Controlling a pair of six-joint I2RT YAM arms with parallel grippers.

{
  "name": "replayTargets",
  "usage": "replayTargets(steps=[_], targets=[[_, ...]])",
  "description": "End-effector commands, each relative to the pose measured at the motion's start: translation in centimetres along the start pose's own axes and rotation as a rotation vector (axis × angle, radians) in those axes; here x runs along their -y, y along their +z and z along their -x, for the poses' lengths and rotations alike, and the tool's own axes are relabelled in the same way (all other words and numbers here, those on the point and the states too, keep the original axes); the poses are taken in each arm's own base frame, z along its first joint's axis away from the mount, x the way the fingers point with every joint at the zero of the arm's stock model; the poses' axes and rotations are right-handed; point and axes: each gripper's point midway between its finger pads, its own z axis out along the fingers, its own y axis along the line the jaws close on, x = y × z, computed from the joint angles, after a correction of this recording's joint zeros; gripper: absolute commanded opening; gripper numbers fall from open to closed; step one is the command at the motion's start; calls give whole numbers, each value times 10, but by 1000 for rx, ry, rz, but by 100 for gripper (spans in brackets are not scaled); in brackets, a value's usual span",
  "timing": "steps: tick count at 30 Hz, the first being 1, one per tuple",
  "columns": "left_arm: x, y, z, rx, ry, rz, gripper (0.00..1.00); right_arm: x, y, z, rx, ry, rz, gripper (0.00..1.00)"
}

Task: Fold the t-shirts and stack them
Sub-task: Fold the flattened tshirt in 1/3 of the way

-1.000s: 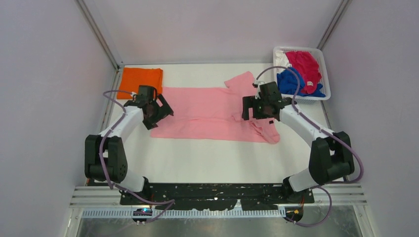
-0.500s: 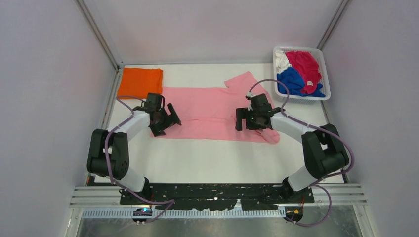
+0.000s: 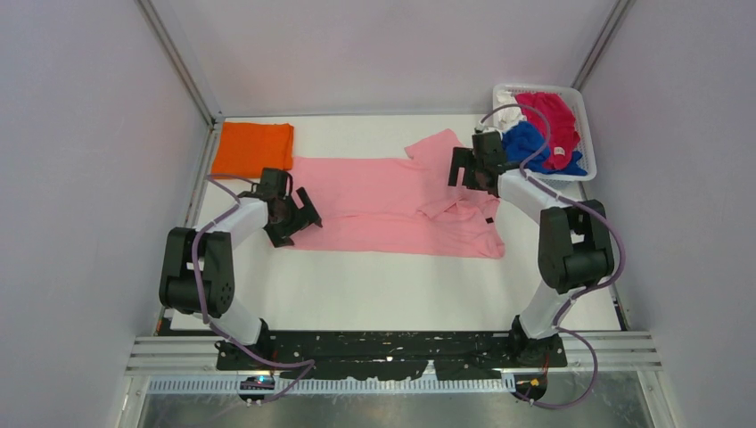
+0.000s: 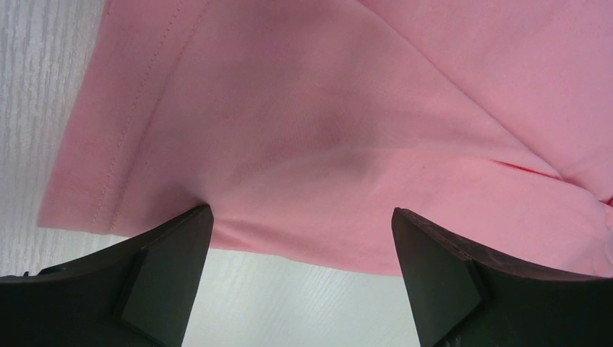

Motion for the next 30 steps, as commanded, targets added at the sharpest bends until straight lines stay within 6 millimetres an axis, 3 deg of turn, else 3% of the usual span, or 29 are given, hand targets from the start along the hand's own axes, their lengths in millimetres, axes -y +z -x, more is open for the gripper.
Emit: replayTargets(steps=[1,5,8,13,20,24,27,30], targets=[[-1,-3,14,47,11,10,100,-17,-32,22,77,14,95,95],[1,-4,14,46,11,1,100,-54,-55,-18,-1,47,308,95],[2,-3,14,44,10,-3,100,-71,-57,-50,-68,59,380,95],[3,-2,13,35,10,-5,100,-93,-42,-61,-112,36,411,95],[0,-2,14,33,15,10,100,-99,-1,-45,-106,31,341,95],[1,-3,14,36,17,9,100,-113,15,-15,-58,36,345,95],[0,-4,15,38,20,14,100,-127,24,18,-9,39,352,95],[1,-8,18,45,18,23,100,-135,22,40,17,37,364,95]])
